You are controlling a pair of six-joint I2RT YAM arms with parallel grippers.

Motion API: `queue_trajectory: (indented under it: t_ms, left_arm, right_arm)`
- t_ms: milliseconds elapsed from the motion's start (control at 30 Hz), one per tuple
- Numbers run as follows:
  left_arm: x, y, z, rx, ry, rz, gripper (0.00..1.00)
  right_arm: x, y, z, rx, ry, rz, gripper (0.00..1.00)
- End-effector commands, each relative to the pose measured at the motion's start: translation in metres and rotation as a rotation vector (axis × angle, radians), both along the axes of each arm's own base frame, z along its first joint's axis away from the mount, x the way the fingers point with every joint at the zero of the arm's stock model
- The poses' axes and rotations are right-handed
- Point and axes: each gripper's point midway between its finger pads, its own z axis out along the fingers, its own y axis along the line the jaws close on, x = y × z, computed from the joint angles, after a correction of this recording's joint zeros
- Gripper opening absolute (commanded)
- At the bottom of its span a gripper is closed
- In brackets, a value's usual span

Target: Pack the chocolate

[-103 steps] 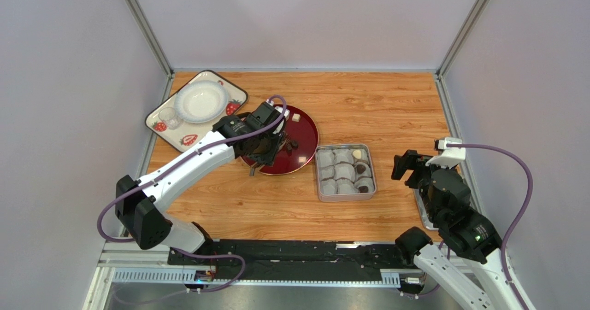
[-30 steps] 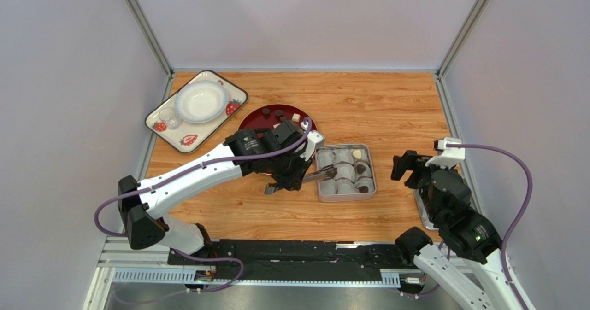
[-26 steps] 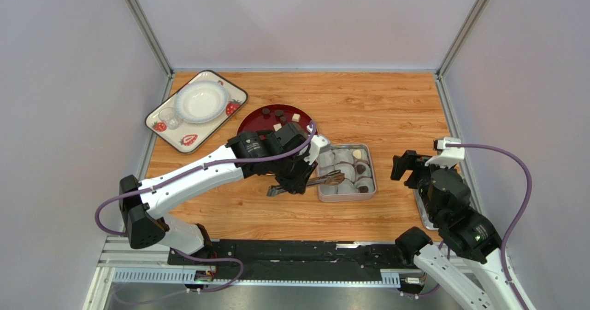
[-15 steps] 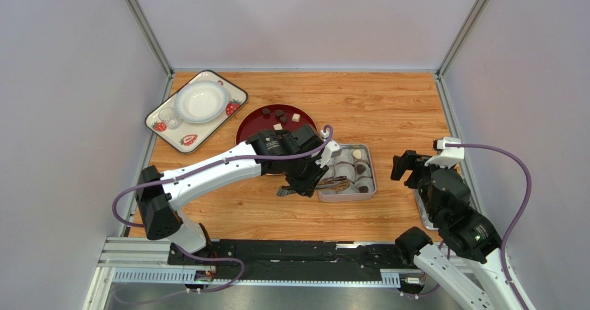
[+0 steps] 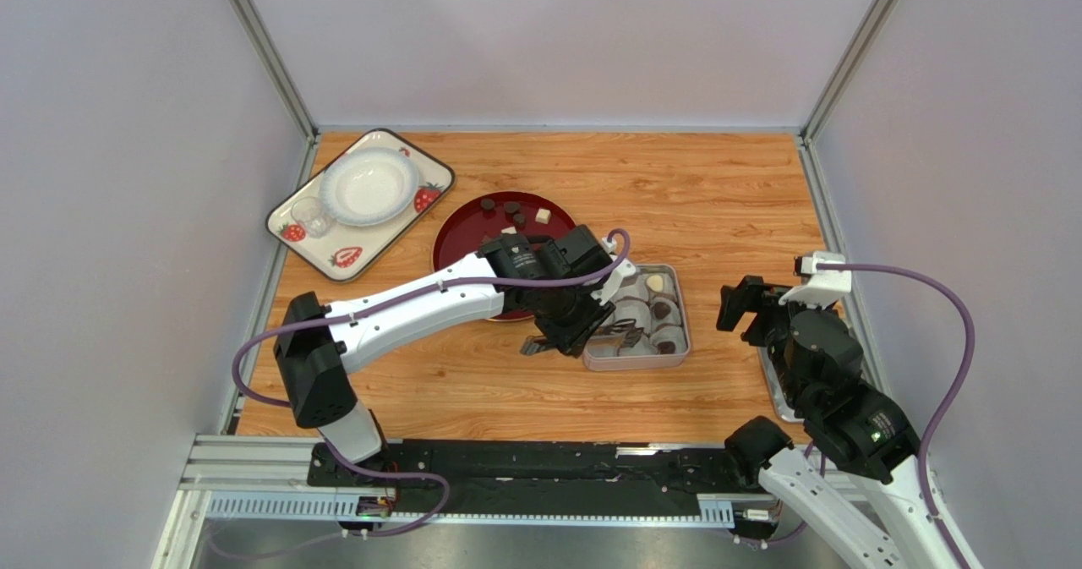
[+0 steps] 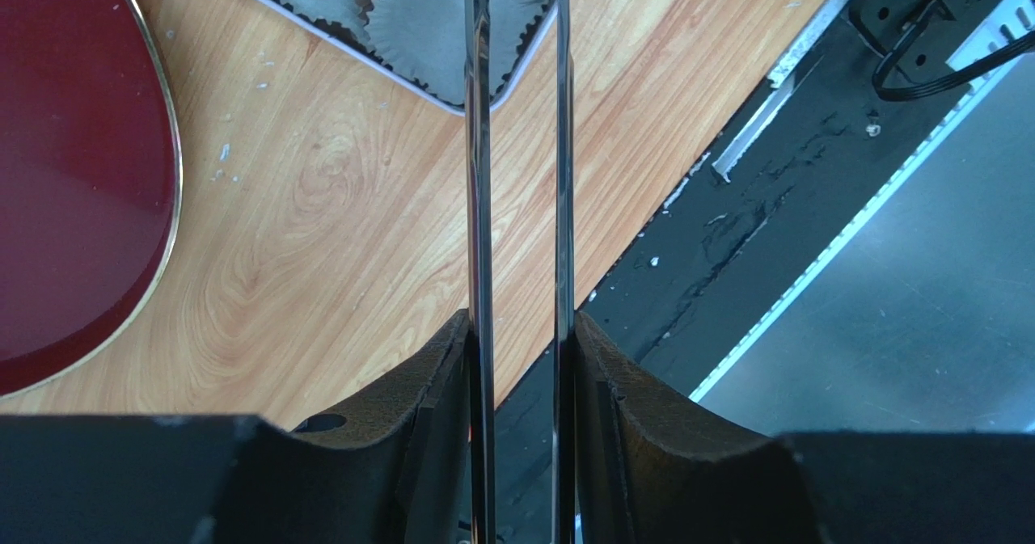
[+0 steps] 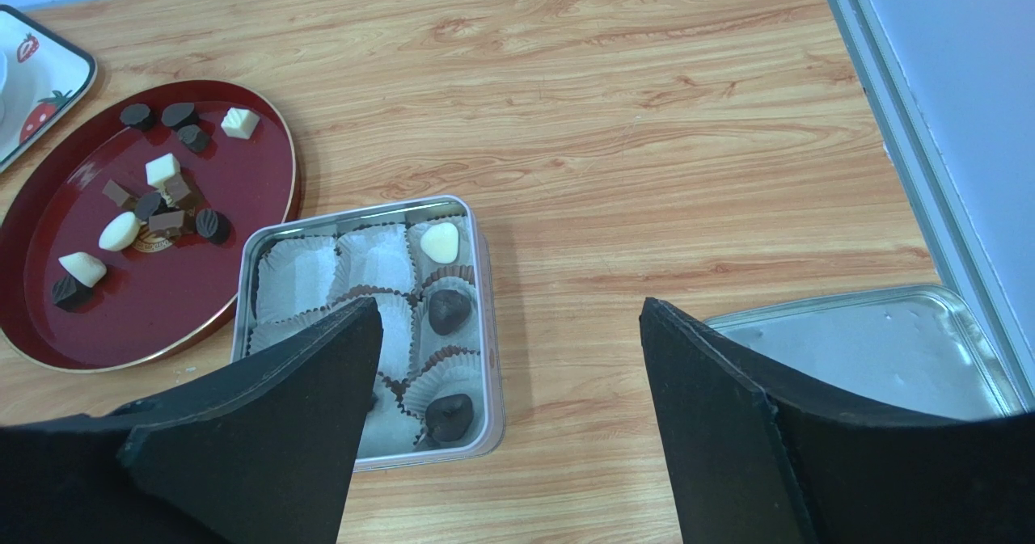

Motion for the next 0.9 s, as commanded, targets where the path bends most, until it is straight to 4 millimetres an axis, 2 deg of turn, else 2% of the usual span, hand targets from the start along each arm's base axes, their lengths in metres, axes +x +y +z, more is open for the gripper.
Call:
queue_trajectory:
  t_ms: [0,267,467,633,733,867]
  left_arm:
    - [0.005,-0.004,0.011,-0.010,-0.032,0.005,0.42]
    - [0.003,-0.009,0.015,-0.034,-0.018,-0.004,0.43]
    - [0.013,-0.004,0.040,-0.080,-0.100,0.061,0.37]
    - [0.030,0.016,0.060,-0.091,-0.180,0.166,0.33]
    - [0.049,0.041,0.060,-0.082,-0.187,0.276,0.33]
    - [0.065,0.070,0.048,-0.050,-0.171,0.392,0.33]
  right_arm:
    - [0.004,-0.001,0.007,0.003,-0.030,-0.013,0.82]
    - [0.005,0.000,0.007,0.003,-0.029,-0.008,0.82]
    - [0.005,0.001,0.006,0.003,-0.028,-0.007,0.82]
    - [0.005,0.001,0.007,0.003,-0.031,-0.006,0.82]
    - [0.005,0.000,0.007,0.004,-0.031,-0.007,0.82]
    - [0.004,0.001,0.007,0.003,-0.030,-0.005,0.82]
